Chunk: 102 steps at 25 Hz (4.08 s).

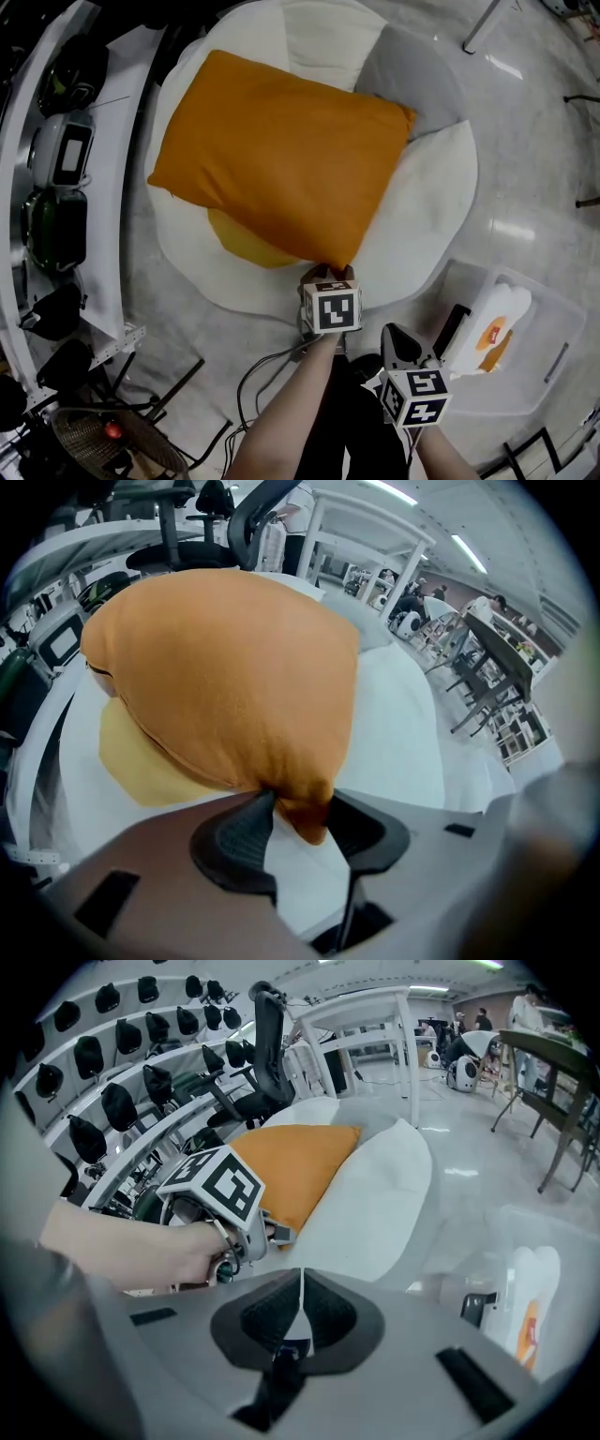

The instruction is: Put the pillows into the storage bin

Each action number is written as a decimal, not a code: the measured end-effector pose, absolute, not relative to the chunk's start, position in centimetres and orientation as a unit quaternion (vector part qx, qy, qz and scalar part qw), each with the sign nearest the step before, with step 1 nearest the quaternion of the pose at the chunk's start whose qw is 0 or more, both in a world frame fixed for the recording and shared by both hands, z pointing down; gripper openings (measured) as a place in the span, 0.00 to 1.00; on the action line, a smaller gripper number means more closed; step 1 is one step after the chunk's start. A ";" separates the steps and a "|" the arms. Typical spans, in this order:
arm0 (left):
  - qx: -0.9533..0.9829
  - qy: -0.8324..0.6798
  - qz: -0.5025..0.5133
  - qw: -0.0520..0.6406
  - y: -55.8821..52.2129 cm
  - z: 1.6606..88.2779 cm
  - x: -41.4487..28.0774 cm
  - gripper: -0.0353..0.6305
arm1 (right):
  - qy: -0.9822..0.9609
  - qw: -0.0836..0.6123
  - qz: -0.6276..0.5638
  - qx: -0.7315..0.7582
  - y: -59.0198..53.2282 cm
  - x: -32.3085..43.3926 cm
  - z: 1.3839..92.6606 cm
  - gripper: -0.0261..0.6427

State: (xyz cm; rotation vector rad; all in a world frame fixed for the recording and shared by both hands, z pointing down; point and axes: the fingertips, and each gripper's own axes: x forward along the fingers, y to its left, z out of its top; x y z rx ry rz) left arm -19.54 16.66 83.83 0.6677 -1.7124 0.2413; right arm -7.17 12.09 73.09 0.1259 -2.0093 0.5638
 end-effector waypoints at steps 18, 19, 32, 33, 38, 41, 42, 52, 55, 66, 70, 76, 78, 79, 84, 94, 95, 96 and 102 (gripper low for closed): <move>0.328 -0.741 0.167 0.562 19.4 75.0 -19.9 0.11 | -0.822 0.497 0.263 0.085 12.2 -5.2 67.5 0.06; 0.331 -0.741 0.175 0.558 19.8 74.1 -19.8 0.11 | -0.823 0.495 0.264 0.089 12.1 -5.0 66.8 0.06; 0.421 -0.711 0.196 0.528 15.6 63.3 -12.8 0.10 | -0.832 0.440 0.297 0.160 9.5 -0.2 58.7 0.06; 0.426 -0.712 0.193 0.524 14.9 62.6 -12.5 0.10 | -0.832 0.436 0.300 0.168 9.3 0.3 58.1 0.06; 0.451 -0.707 0.189 0.511 11.6 58.5 -10.8 0.10 | -0.826 0.416 0.314 0.213 8.0 4.4 55.4 0.06; 0.471 -0.700 0.191 0.502 9.6 56.3 -8.8 0.10 | -0.818 0.405 0.327 0.244 7.3 7.4 54.1 0.06; 0.475 -0.698 0.189 0.502 9.1 55.7 -8.0 0.10 | -0.815 0.401 0.330 0.257 7.0 8.5 53.7 0.06; 0.536 -0.662 0.180 0.492 4.1 49.7 0.7 0.10 | -0.785 0.362 0.355 0.356 4.8 17.7 50.2 0.06; 0.557 -0.649 0.180 0.485 2.4 48.1 3.3 0.10 | -0.779 0.350 0.360 0.375 4.5 19.6 49.1 0.06; 0.637 -0.587 0.204 0.456 -5.3 44.5 13.3 0.10 | -0.730 0.296 0.397 0.471 3.8 28.4 47.3 0.06; 0.670 -0.552 0.220 0.444 -7.5 43.4 17.9 0.10 | -0.701 0.281 0.414 0.509 4.2 32.2 47.0 0.06; 0.715 -0.498 0.248 0.423 -10.7 42.6 26.0 0.10 | -0.669 0.248 0.435 0.549 4.2 35.9 46.9 0.06; 0.728 -0.478 0.256 0.419 -11.4 42.7 28.6 0.10 | -0.661 0.240 0.439 0.559 4.2 36.7 47.0 0.06; 0.734 -0.469 0.260 0.417 -11.8 42.7 29.9 0.10 | -0.658 0.236 0.441 0.564 4.1 37.2 47.0 0.06; 0.759 -0.428 0.270 0.410 -13.3 42.9 36.2 0.10 | -0.632 0.216 0.455 0.589 4.3 40.0 47.6 0.06; 0.804 -0.370 0.271 0.379 -19.1 41.8 47.5 0.10 | -0.568 0.177 0.477 0.647 5.2 45.8 48.5 0.06; 0.808 -0.365 0.269 0.377 -19.5 41.8 48.7 0.10 | -0.560 0.174 0.480 0.652 5.5 46.4 48.7 0.06; 0.810 -0.362 0.269 0.376 -19.9 41.9 49.8 0.10 | -0.554 0.172 0.483 0.657 5.8 46.9 49.0 0.06; 0.772 -0.369 0.296 0.423 -21.5 45.0 53.1 0.11 | -0.531 0.168 0.494 0.668 6.2 49.4 50.2 0.06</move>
